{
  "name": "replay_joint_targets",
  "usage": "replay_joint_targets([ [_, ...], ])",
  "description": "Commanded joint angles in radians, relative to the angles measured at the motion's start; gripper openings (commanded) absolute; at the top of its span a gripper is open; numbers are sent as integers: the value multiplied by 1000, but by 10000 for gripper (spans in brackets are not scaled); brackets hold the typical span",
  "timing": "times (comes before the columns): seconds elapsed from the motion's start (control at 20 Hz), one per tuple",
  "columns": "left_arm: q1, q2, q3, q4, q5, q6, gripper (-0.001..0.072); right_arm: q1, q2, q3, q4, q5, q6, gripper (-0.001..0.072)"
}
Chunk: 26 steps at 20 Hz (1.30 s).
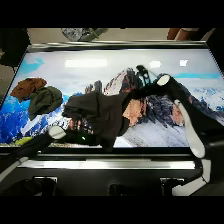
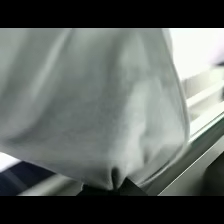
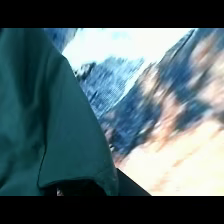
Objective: Fold the shirts.
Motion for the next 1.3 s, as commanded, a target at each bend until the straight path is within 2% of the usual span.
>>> replay_joint_targets([
  [0.0, 274, 190, 286, 260, -185, -17, 28, -58, 259, 73, -160, -32, -100, 42],
  [0.15, 519, 293, 735, 266, -193, -57, 29, -74, 582, 147, -262, -151, -118, 42],
  [0.3, 618, 298, 1091, 266, -224, -98, 30, -74, 858, 147, -279, -260, -66, 42],
  [0.45, 618, 300, 1247, 248, -223, -116, 30, -74, 1026, 147, -302, -262, -46, 42],
  [0.6, 618, 307, 1280, 249, -231, -116, 30, -74, 1098, 147, -408, -272, 50, 42],
  [0.8, 618, 285, 1236, 315, -348, -124, 30, -74, 1082, 147, -525, -238, 102, 42],
  [0.95, 618, 253, 1110, 333, -365, -146, 30, -74, 996, 146, -557, -230, 101, 42],
  [1.1, 618, 180, 922, 334, -364, -140, 31, -74, 832, 146, -591, -222, 102, 42],
  [1.25, 614, 39, 726, 333, -340, -111, 32, -74, 589, 146, -598, -205, 104, 43],
])
